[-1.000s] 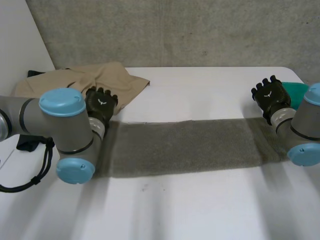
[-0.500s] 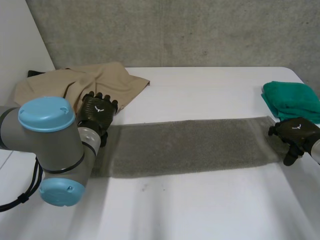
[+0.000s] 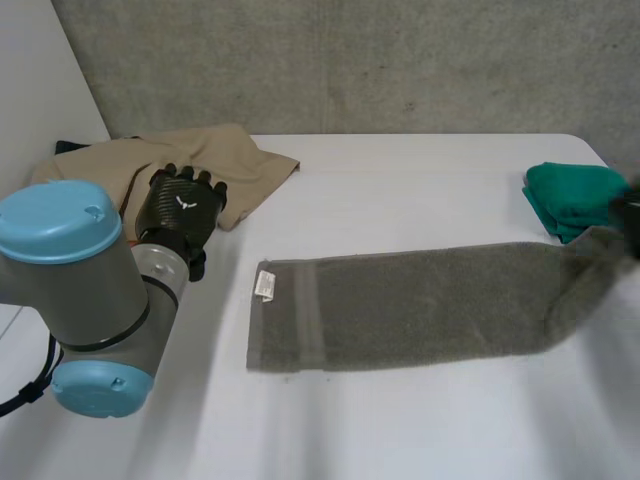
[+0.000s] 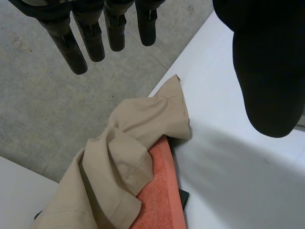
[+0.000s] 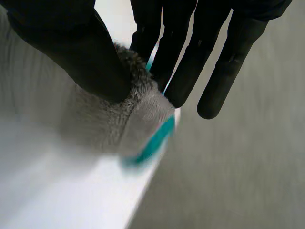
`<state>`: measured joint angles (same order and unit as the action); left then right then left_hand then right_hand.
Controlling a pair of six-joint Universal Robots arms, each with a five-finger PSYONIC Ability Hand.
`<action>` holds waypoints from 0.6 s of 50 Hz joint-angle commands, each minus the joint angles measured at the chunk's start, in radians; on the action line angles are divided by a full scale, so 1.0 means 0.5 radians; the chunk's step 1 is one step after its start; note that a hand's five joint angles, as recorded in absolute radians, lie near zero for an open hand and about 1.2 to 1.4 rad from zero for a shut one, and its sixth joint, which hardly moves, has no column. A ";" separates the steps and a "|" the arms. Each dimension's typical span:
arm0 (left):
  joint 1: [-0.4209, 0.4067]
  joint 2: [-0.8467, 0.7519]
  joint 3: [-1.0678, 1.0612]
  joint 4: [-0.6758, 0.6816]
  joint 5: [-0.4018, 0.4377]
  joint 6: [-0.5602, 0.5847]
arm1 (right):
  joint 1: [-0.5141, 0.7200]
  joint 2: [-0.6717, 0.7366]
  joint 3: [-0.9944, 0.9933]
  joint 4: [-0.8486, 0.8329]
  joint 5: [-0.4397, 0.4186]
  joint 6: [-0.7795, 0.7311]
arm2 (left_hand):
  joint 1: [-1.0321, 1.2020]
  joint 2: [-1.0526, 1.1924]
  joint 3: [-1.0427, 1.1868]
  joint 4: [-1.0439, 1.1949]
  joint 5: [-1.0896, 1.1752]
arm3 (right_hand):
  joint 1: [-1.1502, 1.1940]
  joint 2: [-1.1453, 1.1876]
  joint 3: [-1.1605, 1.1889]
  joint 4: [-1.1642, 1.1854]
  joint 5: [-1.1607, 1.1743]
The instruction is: Fold the laundry.
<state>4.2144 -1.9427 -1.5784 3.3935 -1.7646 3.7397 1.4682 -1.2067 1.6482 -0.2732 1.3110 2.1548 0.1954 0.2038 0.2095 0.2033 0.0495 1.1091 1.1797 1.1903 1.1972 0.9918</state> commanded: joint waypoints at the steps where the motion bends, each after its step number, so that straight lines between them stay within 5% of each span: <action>1: -0.001 0.032 -0.046 0.002 -0.002 -0.006 | 0.686 -0.062 0.023 -0.162 -0.379 0.078 | -0.042 -0.059 -0.070 -0.057 -0.099 | 0.574 0.433 0.412 0.398 0.460; 9: -0.013 0.053 -0.080 -0.001 0.001 -0.092 | 1.355 0.249 -0.023 -0.346 -0.689 0.047 | -0.042 -0.059 -0.070 -0.057 -0.099 | 0.574 0.433 0.412 0.398 0.460; 14: -0.032 0.047 -0.080 0.002 0.001 -0.107 | 1.589 0.489 -0.106 -0.414 -0.698 0.016 | -0.042 -0.059 -0.070 -0.057 -0.099 | 0.574 0.433 0.412 0.398 0.460; 16: -0.044 0.044 -0.080 0.002 0.001 -0.110 | 1.595 0.539 -0.118 -0.396 -0.671 -0.017 | -0.042 -0.059 -0.070 -0.057 -0.099 | 0.574 0.433 0.412 0.398 0.460; 19: -0.062 0.038 -0.071 0.005 0.001 -0.110 | 1.577 0.533 -0.088 -0.389 -0.573 -0.021 | -0.042 -0.059 -0.070 -0.057 -0.099 | -1.197 -1.338 -1.359 -1.373 -1.311; 21: -0.075 0.038 -0.055 0.012 0.001 -0.110 | 1.552 0.469 -0.023 -0.392 -0.490 0.065 | -0.042 -0.059 -0.070 -0.057 -0.099 | -1.869 -2.010 -2.032 -2.045 -1.984; 30: -0.243 0.029 0.012 0.134 0.004 -0.110 | 0.982 -0.016 0.250 -0.276 -0.358 0.918 | -0.042 -0.059 -0.070 -0.057 -0.099 | -1.869 -2.010 -2.032 -2.045 -1.984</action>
<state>4.1567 -1.9250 -1.5969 3.4157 -1.7632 3.6841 2.1469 -1.0724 1.6832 -0.4589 1.1057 2.3312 0.1954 0.2038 0.2096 0.2033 0.0495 0.2273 0.2130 0.2128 0.2104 0.0483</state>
